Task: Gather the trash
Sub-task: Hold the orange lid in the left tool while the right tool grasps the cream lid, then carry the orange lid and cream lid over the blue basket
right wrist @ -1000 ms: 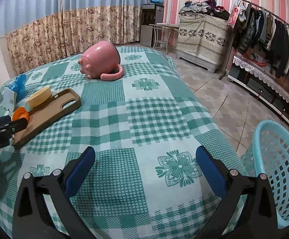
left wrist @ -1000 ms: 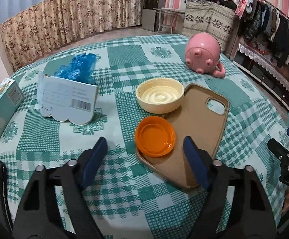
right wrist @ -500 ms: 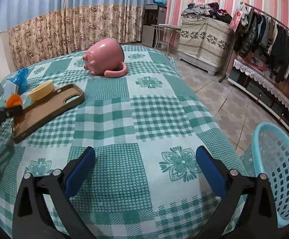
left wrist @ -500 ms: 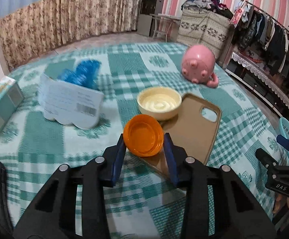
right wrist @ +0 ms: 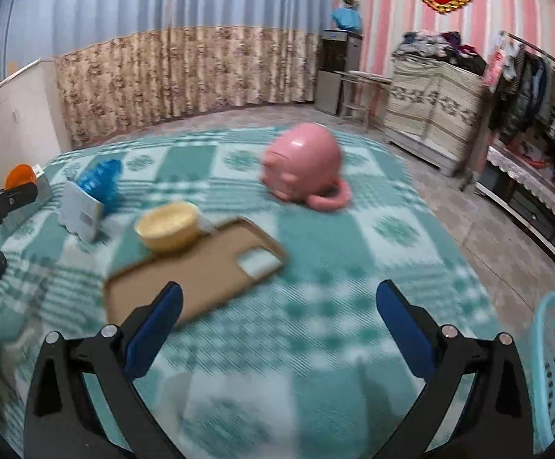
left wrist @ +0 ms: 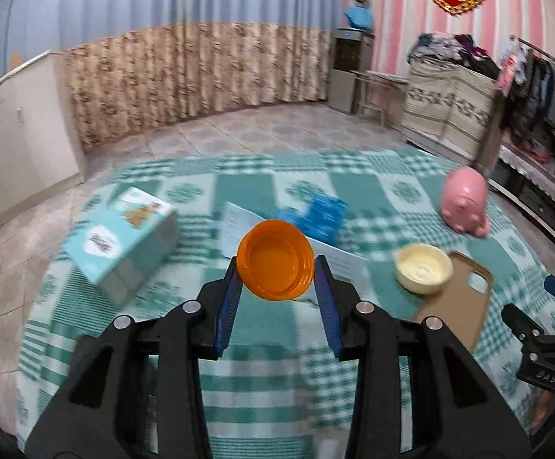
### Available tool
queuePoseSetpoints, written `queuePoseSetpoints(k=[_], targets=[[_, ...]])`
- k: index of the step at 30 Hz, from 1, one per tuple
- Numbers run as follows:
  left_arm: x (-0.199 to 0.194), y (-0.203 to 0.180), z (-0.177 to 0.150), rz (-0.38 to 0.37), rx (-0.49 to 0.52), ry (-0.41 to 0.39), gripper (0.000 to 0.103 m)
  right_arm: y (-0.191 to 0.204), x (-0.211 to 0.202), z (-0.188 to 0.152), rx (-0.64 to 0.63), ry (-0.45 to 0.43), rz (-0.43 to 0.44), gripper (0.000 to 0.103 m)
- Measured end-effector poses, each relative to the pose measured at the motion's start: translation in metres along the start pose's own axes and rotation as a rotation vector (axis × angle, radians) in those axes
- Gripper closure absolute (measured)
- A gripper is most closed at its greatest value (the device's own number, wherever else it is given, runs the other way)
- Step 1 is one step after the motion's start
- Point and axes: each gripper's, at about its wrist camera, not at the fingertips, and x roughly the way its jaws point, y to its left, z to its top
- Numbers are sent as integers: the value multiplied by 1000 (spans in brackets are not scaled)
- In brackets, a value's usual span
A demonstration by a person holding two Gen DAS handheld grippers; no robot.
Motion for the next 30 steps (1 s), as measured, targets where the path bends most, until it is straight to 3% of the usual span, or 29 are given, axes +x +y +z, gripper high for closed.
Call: queuePoseSetpoints(k=[3,9,14,16,18,23,30], targets=[[3,16,6,60,-16,-7,66,17,16,12,-26,22,26,4],[13,45,11,94,-100,18,66,50,51,29,-98,111,52,4],[15,55,10,106,-127,26,66,78,64,33,-193,131,36,6],[16,54,10,106,-124,28,66,83,67,33,-211,140,42,12],[16,53,11,104,-119,25,66,88,72,32,-228,167,59,39],[16,47,10,99,-109,19,66,86,70,30,-211,164,106,42],[17,33,5,69,-78,25,66,47,22,19,-102,74,104,42]])
